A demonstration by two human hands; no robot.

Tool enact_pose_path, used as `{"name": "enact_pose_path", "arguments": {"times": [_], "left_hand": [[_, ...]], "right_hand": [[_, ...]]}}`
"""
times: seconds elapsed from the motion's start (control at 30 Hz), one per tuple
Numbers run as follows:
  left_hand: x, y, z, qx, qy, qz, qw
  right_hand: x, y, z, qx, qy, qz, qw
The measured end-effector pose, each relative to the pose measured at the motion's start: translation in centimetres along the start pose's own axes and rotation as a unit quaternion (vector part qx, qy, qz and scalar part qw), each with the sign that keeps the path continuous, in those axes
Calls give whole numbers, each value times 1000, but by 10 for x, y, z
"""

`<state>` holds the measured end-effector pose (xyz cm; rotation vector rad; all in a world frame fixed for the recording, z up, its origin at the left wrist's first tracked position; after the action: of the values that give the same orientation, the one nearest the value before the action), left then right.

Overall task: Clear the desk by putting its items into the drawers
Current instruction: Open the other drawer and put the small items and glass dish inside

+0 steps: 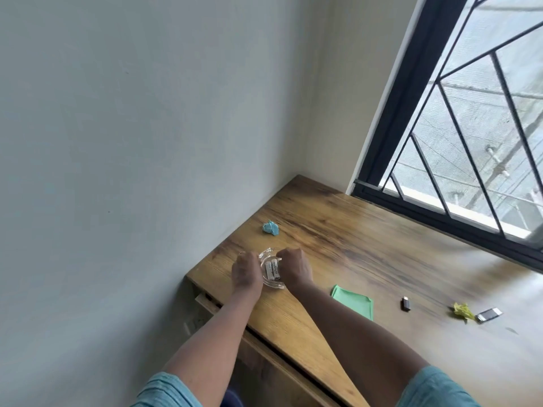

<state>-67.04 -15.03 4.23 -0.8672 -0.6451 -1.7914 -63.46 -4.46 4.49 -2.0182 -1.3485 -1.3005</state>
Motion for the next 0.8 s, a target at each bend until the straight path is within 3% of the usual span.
{"name": "enact_pose_path", "arguments": {"times": [0.33,0.53,0.8], "left_hand": [[-3,13,-1,7,27,22,999],[-8,40,6,17,39,38,998],[-45,122,4,-33,-15,14,999]], "right_hand": [[13,32,36,-9,-14,110,994],[19,74,66,-45,-19,128,991],[11,171,114,-129,-13,124,984]]}}
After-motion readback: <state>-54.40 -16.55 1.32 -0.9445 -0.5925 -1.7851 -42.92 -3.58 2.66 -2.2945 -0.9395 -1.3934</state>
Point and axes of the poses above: each hand's wrist, its own y-axis away from the middle knuckle, its own x-axis out of the back of the hand, z = x × y, the point moved 3 cm from there along -y, towards the middle knuckle, and after that the axes turned 8 degrees about -z, right-handed, at the moved point
